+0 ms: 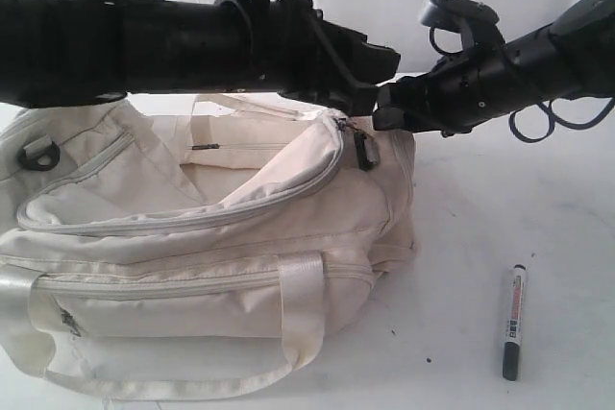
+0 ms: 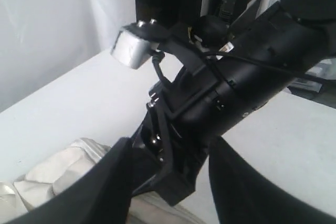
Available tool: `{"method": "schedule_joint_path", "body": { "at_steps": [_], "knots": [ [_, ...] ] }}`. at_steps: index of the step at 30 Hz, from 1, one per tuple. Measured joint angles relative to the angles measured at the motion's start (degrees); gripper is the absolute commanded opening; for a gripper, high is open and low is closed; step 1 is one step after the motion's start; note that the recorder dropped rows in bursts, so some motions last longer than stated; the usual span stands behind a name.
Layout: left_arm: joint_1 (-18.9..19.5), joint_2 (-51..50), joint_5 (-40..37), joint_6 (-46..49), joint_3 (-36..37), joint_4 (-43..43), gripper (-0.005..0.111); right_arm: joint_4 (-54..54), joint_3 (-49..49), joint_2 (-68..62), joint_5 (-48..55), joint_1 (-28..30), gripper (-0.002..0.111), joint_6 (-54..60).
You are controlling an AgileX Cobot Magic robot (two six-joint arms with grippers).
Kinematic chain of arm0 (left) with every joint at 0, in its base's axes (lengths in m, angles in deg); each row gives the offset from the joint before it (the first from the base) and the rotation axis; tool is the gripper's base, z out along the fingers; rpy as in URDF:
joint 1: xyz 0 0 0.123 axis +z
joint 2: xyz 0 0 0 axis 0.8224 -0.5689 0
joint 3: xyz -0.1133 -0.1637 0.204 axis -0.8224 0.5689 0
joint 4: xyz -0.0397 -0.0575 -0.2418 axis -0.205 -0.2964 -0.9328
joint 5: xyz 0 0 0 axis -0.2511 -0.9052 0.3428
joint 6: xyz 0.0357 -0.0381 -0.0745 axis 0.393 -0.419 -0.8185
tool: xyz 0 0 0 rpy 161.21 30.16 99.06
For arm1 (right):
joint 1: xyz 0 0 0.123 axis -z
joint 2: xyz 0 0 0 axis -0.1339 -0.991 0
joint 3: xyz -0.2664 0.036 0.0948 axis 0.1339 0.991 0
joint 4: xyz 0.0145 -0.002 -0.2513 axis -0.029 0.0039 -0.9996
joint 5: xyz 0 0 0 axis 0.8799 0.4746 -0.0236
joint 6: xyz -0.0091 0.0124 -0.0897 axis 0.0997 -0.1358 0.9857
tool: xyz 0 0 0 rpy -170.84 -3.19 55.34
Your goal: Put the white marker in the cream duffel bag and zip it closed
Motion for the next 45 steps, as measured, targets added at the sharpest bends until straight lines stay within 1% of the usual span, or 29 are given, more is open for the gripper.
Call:
{"method": "schedule_joint_path", "body": {
  "at_steps": [2, 6, 11, 15, 18, 20, 22, 28, 33, 36, 42, 45],
  "knots": [
    [0.0, -1.7, 0.5, -0.4, -0.7, 0.4, 0.05, 0.0, 0.0, 0.0, 0.8, 0.0, 0.05, 0.2],
    [-0.1, -3.8, 3.9, -1.2, -0.9, 0.7, 0.05, -0.8, 0.0, 0.0, 1.7, 0.1, 0.049, 0.6],
    [-0.1, -4.3, 4.7, -1.3, -0.9, 0.7, 0.05, -1.3, 0.0, 0.0, 1.9, 0.5, 0.041, 0.7],
    [-0.1, -4.7, 4.8, -1.4, -0.9, 0.7, 0.05, -1.4, 0.0, 0.0, 1.9, 0.5, 0.038, 1.1],
    [-0.1, -5.5, 5.2, -1.4, -1.0, 0.7, 0.05, -1.7, 0.0, 0.0, 1.5, 0.6, 0.032, 1.5],
    [-0.1, -5.9, 7.1, -1.4, -1.0, 0.7, 0.05, -1.8, 0.0, 0.0, 1.4, 0.6, 0.026, 1.9],
    [-0.1, -6.3, 10.2, -1.9, -1.0, 0.7, 0.05, -1.6, 0.0, 0.0, 1.8, 0.6, 0.023, 2.1],
    [-0.1, -6.5, 17.7, -3.0, -1.0, 0.7, 0.05, -1.6, 0.0, 0.0, 4.6, 0.6, 0.022, 2.3],
    [-0.1, -6.5, 19.8, -5.4, -1.0, 0.7, 0.05, -1.6, 0.0, 0.1, 5.5, 0.6, 0.022, 2.4],
    [-0.1, -6.5, 18.7, -8.5, -1.0, 0.5, 0.05, -1.6, 0.0, 0.1, 6.1, 0.6, 0.019, 2.5],
    [-0.1, -5.9, 10.2, -12.6, -1.0, 0.3, 0.05, -2.5, 0.2, 0.1, 4.5, 0.6, 0.0, 2.6],
    [-0.1, -4.7, 8.9, -13.0, -0.6, 0.3, 0.05, -2.7, 0.2, 0.1, 4.3, 1.5, 0.0, 2.6]
  ]
}}
